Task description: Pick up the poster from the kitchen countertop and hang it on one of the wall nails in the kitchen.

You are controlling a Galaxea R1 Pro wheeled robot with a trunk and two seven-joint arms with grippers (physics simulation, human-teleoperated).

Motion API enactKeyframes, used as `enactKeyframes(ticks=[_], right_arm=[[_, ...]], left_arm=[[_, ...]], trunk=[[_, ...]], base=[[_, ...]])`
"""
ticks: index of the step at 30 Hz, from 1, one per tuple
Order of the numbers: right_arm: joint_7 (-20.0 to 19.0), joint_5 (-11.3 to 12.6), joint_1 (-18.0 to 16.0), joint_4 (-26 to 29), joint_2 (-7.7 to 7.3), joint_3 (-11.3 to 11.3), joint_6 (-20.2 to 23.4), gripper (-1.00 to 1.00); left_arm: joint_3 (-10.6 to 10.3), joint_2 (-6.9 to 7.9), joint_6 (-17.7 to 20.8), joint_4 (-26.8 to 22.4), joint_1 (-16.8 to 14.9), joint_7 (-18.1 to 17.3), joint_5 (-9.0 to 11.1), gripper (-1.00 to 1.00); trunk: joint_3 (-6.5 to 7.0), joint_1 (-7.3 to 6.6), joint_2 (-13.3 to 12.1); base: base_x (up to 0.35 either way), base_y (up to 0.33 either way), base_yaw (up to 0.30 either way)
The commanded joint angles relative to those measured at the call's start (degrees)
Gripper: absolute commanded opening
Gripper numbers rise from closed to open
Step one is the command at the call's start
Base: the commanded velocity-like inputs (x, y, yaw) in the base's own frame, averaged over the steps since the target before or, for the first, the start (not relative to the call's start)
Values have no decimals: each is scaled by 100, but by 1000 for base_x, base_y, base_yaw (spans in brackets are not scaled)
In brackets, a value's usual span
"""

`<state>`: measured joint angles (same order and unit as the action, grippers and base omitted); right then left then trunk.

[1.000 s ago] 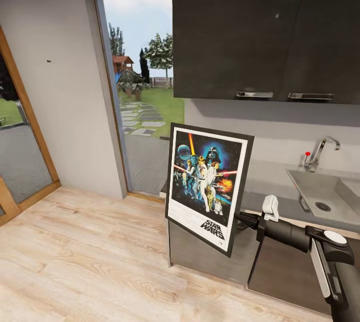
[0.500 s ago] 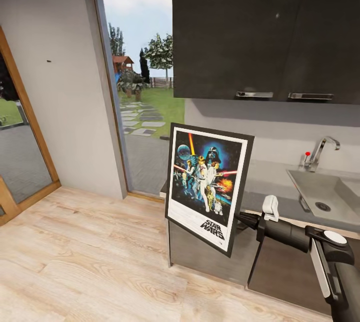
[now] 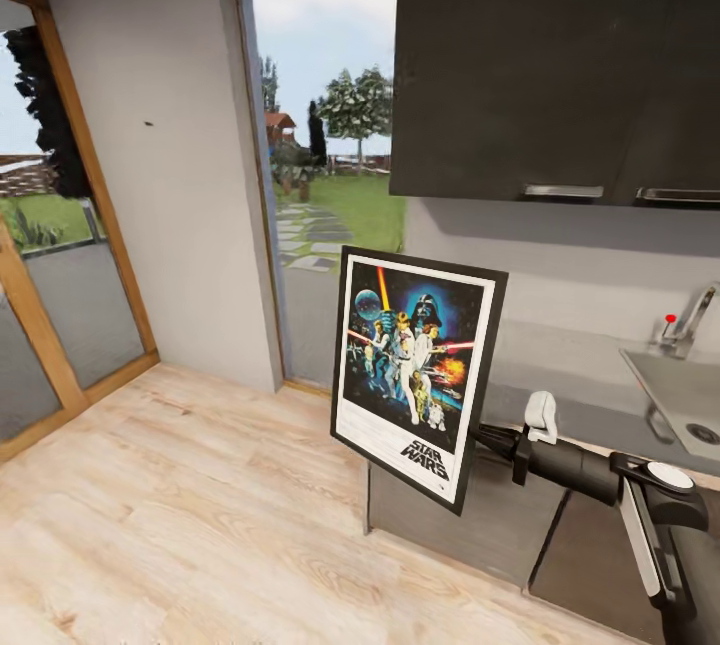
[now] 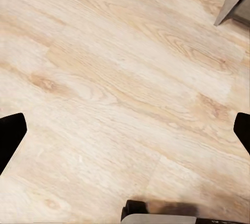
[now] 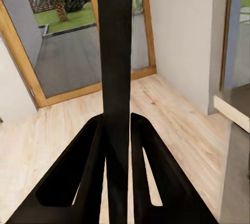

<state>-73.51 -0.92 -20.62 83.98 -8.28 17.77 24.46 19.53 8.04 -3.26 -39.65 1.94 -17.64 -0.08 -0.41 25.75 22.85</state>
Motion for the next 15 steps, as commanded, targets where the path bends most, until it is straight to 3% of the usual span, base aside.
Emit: enactKeyframes(ticks=[1,7,15], right_arm=[[-41,-2,-4,4,2,7,72,-100],[-41,-2,-4,4,2,7,72,-100],[-46,4,-4,4,2,7,76,-100]], left_arm=[[14,-2,-10,1,0,-33,-1,100],[21,-1,-8,1,0,-36,-1,100],[33,4,-7,1,0,-38,1,100]], trunk=[[-4,3,7],[-6,3,7],[-7,3,7]], base=[[0,269,270],[0,282,239],[0,291,39]])
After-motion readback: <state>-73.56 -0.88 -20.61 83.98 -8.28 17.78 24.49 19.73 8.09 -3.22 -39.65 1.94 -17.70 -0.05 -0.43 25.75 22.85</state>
